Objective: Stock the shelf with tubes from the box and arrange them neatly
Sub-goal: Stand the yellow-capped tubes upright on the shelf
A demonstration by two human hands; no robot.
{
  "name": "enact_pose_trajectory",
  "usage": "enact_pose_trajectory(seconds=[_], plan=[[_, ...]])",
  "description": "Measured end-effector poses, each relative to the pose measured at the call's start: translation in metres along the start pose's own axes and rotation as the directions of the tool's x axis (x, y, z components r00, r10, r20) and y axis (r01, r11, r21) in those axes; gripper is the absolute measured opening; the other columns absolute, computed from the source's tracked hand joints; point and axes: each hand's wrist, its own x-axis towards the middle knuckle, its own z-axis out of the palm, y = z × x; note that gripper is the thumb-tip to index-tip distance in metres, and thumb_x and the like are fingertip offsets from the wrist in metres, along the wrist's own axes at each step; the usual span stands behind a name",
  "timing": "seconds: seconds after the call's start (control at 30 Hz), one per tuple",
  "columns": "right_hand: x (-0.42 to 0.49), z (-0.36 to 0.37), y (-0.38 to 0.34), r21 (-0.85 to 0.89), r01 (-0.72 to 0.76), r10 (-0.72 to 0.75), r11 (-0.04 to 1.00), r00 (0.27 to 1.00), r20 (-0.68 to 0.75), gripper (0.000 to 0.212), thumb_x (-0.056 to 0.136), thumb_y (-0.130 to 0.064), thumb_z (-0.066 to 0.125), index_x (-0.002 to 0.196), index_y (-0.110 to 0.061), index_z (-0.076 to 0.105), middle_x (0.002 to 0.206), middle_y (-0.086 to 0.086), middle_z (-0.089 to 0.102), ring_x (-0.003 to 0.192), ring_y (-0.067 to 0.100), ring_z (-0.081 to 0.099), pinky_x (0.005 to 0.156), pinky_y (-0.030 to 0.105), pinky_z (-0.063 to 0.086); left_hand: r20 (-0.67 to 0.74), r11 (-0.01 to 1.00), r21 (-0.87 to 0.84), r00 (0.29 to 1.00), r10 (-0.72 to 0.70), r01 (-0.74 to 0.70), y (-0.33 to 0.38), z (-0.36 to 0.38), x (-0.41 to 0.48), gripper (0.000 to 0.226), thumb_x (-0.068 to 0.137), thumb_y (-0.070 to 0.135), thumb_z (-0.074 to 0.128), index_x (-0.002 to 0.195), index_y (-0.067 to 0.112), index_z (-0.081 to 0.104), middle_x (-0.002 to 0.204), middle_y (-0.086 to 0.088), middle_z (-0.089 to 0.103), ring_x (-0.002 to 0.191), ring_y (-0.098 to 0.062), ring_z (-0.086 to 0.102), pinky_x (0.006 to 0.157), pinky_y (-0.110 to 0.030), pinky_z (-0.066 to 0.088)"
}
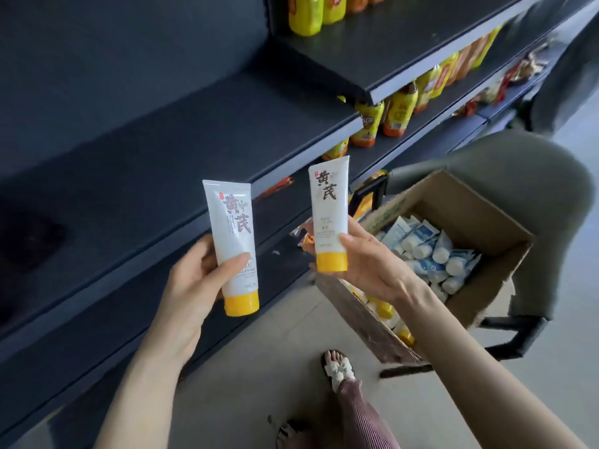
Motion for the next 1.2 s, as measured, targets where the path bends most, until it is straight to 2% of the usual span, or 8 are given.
enact_pose_trajectory(seconds=[0.17, 0.27, 0.4, 0.53, 0.77, 0.93, 1.07, 1.2], plan=[[0.007, 0.089, -0.013, -0.207, -0.012, 0.025, 0.978, 0.998, 0.062, 0.076, 0.065, -0.037, 0.084, 0.131, -0.028, 0.049, 0.127, 0.008, 0.061, 0.109, 0.021, 0.062, 0.086, 0.039, 0.055, -0.033, 0.993, -0.035, 0.993, 0.113, -0.114, 0.042, -0.04, -0.046, 0.045, 0.064, 0.035, 0.073, 0.109, 0.033, 0.067, 0.108, 0.008, 0.072, 0.097, -0.008, 0.068, 0.066, -0.014, 0.053], [0.012, 0.142, -0.019, -0.327, 0.011, 0.037, 0.945, 0.989, 0.142, 0.064, 0.072, -0.031, 0.079, 0.13, -0.031, 0.052, 0.126, 0.007, 0.062, 0.108, 0.021, 0.062, 0.082, 0.035, 0.055, -0.072, 0.981, -0.046, 0.98, 0.184, -0.188, 0.069, -0.065, -0.071, 0.044, 0.062, 0.035, 0.075, 0.106, 0.037, 0.069, 0.109, 0.008, 0.071, 0.099, -0.008, 0.067, 0.068, -0.014, 0.052], [0.02, 0.205, -0.027, -0.41, 0.055, 0.053, 0.911, 0.968, 0.247, 0.057, 0.081, -0.023, 0.072, 0.133, -0.027, 0.049, 0.13, 0.011, 0.06, 0.112, 0.025, 0.061, 0.086, 0.037, 0.055, -0.125, 0.96, -0.054, 0.956, 0.265, -0.273, 0.104, -0.099, -0.101, 0.047, 0.06, 0.037, 0.075, 0.107, 0.037, 0.068, 0.108, 0.008, 0.072, 0.096, -0.007, 0.068, 0.063, -0.015, 0.053], [0.03, 0.257, -0.026, -0.427, 0.121, 0.018, 0.896, 0.951, 0.308, 0.045, 0.087, -0.012, 0.058, 0.13, -0.027, 0.055, 0.132, 0.013, 0.058, 0.113, 0.028, 0.061, 0.086, 0.039, 0.055, -0.19, 0.936, -0.052, 0.923, 0.334, -0.349, 0.133, -0.13, -0.129, 0.053, 0.058, 0.038, 0.075, 0.11, 0.033, 0.068, 0.107, 0.008, 0.072, 0.095, -0.008, 0.068, 0.063, -0.016, 0.053], [0.048, 0.337, -0.023, -0.45, 0.188, -0.04, 0.873, 0.947, 0.319, 0.04, 0.084, -0.017, 0.062, 0.121, -0.03, 0.06, 0.124, 0.01, 0.064, 0.109, 0.029, 0.064, 0.08, 0.036, 0.057, -0.342, 0.883, -0.018, 0.833, 0.434, -0.468, 0.175, -0.18, -0.177, 0.052, 0.06, 0.035, 0.072, 0.112, 0.031, 0.067, 0.107, 0.008, 0.072, 0.095, -0.01, 0.069, 0.062, -0.018, 0.055], [0.067, 0.387, -0.023, -0.473, 0.236, -0.027, 0.849, 0.913, 0.407, 0.049, 0.082, -0.018, 0.065, 0.13, -0.019, 0.054, 0.123, 0.014, 0.063, 0.11, 0.032, 0.062, 0.082, 0.038, 0.055, -0.457, 0.849, 0.044, 0.745, 0.485, -0.526, 0.197, -0.217, -0.206, 0.05, 0.061, 0.032, 0.072, 0.111, 0.031, 0.068, 0.106, 0.006, 0.072, 0.095, -0.011, 0.069, 0.071, -0.028, 0.052], [0.086, 0.423, -0.017, -0.458, 0.257, 0.005, 0.851, 0.868, 0.497, 0.055, 0.08, -0.018, 0.068, 0.132, -0.013, 0.05, 0.125, 0.019, 0.06, 0.111, 0.036, 0.06, 0.086, 0.043, 0.054, -0.531, 0.817, 0.064, 0.673, 0.514, -0.573, 0.212, -0.244, -0.223, 0.037, 0.066, 0.022, 0.07, 0.102, 0.032, 0.071, 0.103, 0.005, 0.073, 0.09, -0.01, 0.07, 0.061, -0.02, 0.056], [0.111, 0.452, -0.004, -0.39, 0.244, 0.021, 0.888, 0.826, 0.563, 0.05, 0.085, -0.012, 0.064, 0.132, -0.01, 0.047, 0.124, 0.02, 0.06, 0.111, 0.036, 0.06, 0.085, 0.045, 0.055, -0.6, 0.794, 0.07, 0.61, 0.518, -0.604, 0.223, -0.268, -0.232, 0.04, 0.066, 0.02, 0.069, 0.105, 0.031, 0.069, 0.104, 0.007, 0.073, 0.092, -0.01, 0.07, 0.06, -0.019, 0.055]])
